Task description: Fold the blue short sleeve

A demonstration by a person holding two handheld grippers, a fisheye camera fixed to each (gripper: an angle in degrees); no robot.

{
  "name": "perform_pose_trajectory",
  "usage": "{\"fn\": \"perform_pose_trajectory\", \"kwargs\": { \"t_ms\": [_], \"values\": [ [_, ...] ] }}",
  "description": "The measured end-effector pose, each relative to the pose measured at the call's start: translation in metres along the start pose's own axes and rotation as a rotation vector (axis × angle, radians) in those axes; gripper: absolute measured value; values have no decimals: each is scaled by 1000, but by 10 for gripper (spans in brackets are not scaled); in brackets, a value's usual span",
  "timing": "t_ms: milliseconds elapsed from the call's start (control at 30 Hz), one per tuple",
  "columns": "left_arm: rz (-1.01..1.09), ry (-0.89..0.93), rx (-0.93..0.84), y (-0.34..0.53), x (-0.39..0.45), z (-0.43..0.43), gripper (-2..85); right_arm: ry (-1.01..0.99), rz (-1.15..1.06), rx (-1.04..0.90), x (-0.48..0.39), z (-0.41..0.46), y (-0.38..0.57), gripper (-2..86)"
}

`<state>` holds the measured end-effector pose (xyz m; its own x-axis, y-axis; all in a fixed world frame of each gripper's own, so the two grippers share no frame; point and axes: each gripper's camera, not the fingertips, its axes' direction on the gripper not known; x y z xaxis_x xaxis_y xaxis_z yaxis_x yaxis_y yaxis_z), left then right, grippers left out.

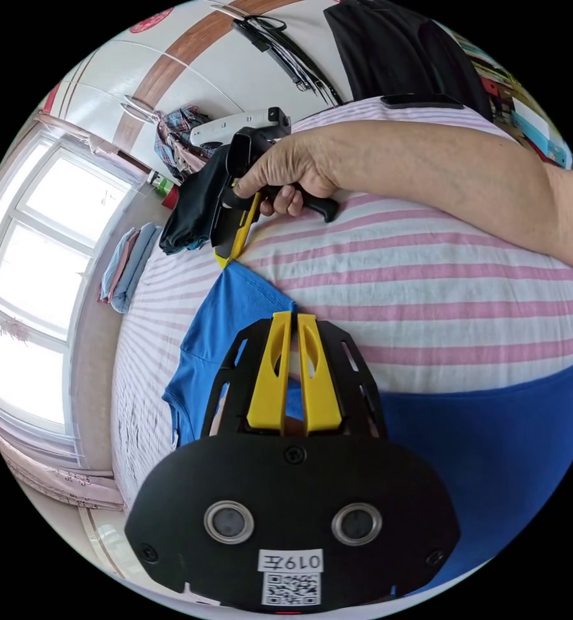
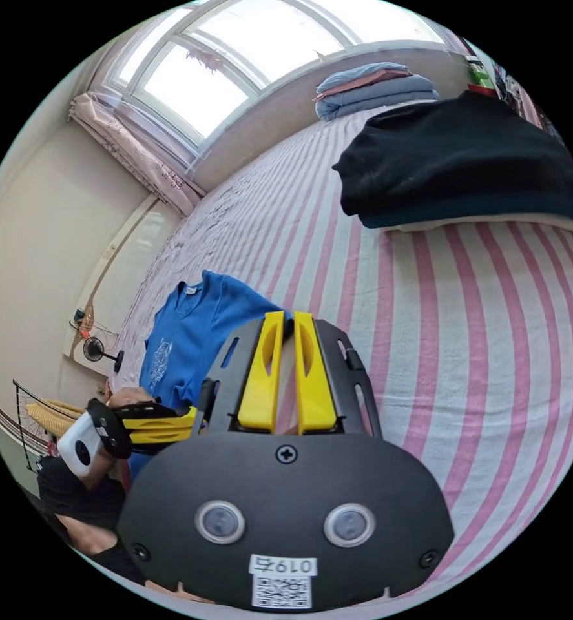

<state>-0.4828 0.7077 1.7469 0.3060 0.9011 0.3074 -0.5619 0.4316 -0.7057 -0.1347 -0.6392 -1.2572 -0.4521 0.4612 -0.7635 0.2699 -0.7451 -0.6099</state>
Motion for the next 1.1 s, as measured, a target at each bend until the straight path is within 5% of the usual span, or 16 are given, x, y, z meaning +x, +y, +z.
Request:
{"fn": "perform_pose_trajectory", "kwargs": {
  "t_ms": [533, 733, 1100],
  "values": [
    [-110, 289, 107, 42, -90, -3, 8, -59, 53, 11, 21, -10, -1, 19],
    [-547, 63, 92, 78, -193, 15, 7, -132, 5, 31, 26, -36, 1, 78],
    [-764, 284, -24, 116, -272, 93, 7, -158, 11, -43, 42, -30, -2, 64]
  ]
}}
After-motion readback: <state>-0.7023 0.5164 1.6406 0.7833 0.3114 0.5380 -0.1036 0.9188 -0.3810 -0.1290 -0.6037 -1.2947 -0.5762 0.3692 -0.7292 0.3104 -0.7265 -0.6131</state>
